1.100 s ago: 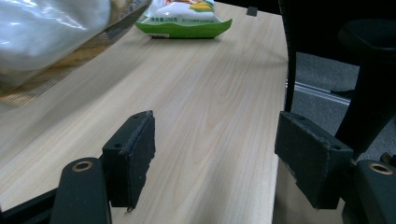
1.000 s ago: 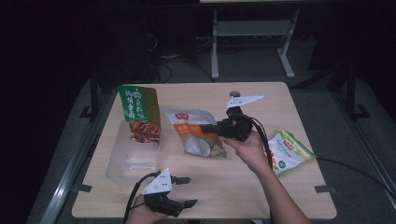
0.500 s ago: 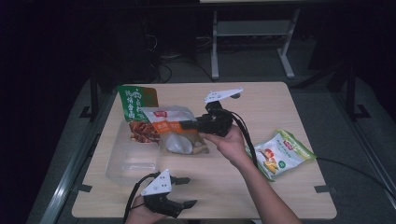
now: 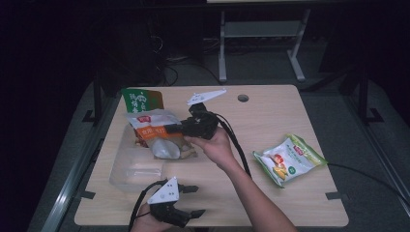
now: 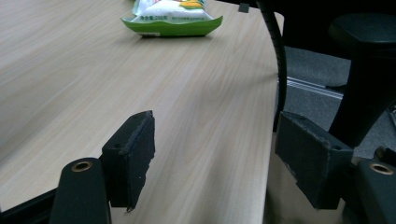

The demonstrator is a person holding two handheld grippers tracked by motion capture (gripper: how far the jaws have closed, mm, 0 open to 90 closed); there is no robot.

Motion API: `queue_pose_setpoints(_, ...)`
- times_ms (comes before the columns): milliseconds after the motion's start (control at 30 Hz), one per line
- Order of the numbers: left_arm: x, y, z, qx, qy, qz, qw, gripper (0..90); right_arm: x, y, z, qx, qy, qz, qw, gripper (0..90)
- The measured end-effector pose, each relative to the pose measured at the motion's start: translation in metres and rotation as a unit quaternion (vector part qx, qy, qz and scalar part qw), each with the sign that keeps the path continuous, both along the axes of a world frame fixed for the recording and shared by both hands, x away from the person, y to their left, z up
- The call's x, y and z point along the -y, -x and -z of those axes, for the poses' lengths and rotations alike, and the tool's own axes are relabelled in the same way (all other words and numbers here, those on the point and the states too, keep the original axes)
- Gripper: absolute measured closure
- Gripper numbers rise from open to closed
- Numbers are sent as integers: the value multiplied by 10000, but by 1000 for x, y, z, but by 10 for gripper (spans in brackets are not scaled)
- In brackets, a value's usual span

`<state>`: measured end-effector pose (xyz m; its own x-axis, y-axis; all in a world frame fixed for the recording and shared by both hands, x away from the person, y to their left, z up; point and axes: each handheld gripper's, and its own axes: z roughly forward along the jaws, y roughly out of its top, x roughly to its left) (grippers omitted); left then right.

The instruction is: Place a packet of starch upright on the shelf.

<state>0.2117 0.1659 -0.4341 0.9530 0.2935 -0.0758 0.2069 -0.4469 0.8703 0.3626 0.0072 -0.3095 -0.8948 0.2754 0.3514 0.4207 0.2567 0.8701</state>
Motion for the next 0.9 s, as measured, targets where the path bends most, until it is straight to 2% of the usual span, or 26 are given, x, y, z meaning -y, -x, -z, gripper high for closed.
queue_pose_setpoints(67, 1, 1, 0, -57, 10, -1, 10000, 284, -7, -2, 1, -35, 2, -23, 10000, 900)
queue_pose_setpoints(167, 2, 0, 0, -6, -60, -19, 10000, 283, -14, -4, 2, -64, -12, -34, 10000, 900)
queue_pose_setpoints(200, 2, -2, -1, -60, 2, -55, 10000, 283, -20, -6, 2, -93, -8, -37, 9999, 900)
queue_pose_setpoints(300, 2, -3, -2, -56, 26, -66, 10000, 283, -26, -7, 1, -97, 38, -61, 9999, 900)
queue_pose_setpoints(467, -3, 1, -5, 45, -65, -46, 10000, 282, -45, -12, 2, -114, -3, -97, 9999, 900)
queue_pose_setpoints(633, -7, 4, -1, 7, 0, -76, 10000, 280, -65, -15, 10, -242, -77, -51, 9997, 900)
queue_pose_setpoints(733, -8, 4, 1, 0, 28, -71, 10000, 272, -76, -17, 15, -241, -36, -76, 9997, 900)
queue_pose_setpoints(900, -11, 4, 2, -6, 52, -107, 9999, 272, -96, -21, 28, -399, -42, -104, 9991, 900)
